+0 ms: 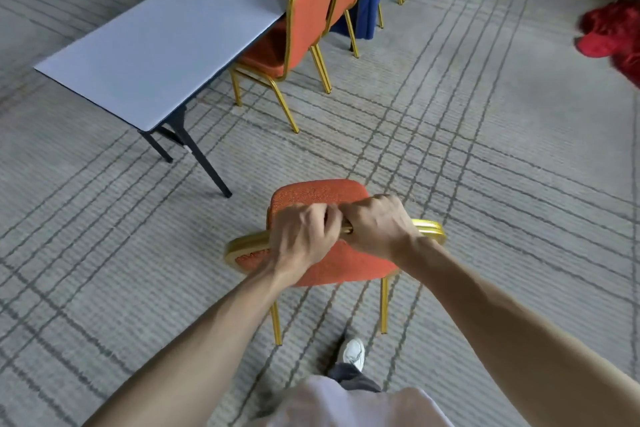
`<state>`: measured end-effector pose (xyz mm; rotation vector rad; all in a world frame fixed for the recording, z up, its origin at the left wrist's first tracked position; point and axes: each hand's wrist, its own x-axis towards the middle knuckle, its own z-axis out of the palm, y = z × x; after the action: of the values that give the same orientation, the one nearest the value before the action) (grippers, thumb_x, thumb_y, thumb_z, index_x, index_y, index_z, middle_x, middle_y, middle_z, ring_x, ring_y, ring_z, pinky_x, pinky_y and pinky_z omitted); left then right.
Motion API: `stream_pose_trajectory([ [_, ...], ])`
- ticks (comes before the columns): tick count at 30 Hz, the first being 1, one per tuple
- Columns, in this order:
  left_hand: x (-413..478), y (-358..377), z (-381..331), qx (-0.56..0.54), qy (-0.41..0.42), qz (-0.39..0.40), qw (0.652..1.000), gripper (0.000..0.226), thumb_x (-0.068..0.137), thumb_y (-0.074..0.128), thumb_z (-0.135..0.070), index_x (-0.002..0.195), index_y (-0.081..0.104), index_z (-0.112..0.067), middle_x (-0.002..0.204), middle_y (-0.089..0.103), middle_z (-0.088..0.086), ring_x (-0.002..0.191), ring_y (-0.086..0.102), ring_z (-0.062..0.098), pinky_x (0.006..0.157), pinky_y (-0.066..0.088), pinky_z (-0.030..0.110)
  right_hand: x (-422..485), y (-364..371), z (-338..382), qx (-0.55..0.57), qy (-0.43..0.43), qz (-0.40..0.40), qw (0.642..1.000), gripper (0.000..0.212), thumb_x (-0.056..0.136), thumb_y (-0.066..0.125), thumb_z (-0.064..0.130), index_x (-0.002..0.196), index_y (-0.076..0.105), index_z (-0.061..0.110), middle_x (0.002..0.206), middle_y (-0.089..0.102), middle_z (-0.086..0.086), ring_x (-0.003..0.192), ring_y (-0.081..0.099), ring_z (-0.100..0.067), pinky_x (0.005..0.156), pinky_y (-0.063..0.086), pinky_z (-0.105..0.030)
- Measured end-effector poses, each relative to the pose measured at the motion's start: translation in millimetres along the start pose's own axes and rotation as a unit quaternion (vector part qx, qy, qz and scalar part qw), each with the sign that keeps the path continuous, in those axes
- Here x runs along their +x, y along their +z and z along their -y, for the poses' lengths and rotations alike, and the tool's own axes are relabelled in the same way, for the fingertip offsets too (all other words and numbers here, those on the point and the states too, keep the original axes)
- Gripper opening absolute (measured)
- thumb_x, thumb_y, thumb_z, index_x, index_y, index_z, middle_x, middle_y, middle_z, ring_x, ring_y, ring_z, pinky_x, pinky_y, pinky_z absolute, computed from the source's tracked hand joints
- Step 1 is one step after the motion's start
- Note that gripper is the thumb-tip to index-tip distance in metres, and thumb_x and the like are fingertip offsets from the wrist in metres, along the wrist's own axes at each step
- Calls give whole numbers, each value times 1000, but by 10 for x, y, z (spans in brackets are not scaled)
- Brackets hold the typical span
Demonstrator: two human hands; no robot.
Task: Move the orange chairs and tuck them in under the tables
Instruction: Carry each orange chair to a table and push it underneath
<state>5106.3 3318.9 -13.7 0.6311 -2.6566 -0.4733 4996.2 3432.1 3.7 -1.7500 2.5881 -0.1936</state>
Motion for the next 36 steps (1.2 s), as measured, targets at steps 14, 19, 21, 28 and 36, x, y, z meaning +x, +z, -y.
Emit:
stream_pose_trajectory([
  [14, 2594, 137, 744, 69, -75, -75, 992, 56, 94, 35, -42, 52, 53, -10, 46, 52, 5, 41, 50, 26, 43, 38, 30, 2431, -280, -949, 93, 55, -50, 993, 18, 86, 55, 39, 86, 65, 24, 64, 57, 4, 56, 51, -23, 53, 40, -29],
  [19, 3595, 257, 1083, 54, -98, -41, 993, 57, 95, 33, -45, 54, 51, -11, 50, 57, 4, 44, 53, 22, 48, 43, 31, 3393, -321, -1343, 77, 67, -2, 995, 24, 88, 54, 43, 97, 66, 24, 73, 60, 1, 68, 59, -25, 61, 50, -33],
  [21, 3964, 265, 1196, 57, -96, -20, 994, 54, 92, 26, -47, 52, 47, -16, 50, 58, 3, 44, 53, 22, 47, 45, 31, 3773, -356, -1486, 75, 64, 21, 995, 25, 88, 55, 43, 98, 66, 23, 75, 62, -1, 70, 60, -25, 62, 53, -35],
  [28, 4776, 121, 1646, 91, -93, -12, 991, 48, 96, 51, -23, 55, 27, -20, 51, 55, 8, 45, 55, 29, 46, 52, 41, 4876, -323, -1693, 67, -8, 35, 997, 29, 88, 54, 47, 101, 66, 25, 78, 68, -1, 73, 63, -26, 66, 53, -36],
  [36, 5043, -119, 1903, 131, -187, -14, 973, 43, 102, 37, -33, 60, 33, -21, 54, 37, -4, 55, 42, 21, 57, 38, 31, 5552, -383, -1661, 69, -155, -15, 985, 26, 84, 60, 49, 92, 66, 25, 71, 66, 5, 66, 63, -22, 58, 44, -27],
])
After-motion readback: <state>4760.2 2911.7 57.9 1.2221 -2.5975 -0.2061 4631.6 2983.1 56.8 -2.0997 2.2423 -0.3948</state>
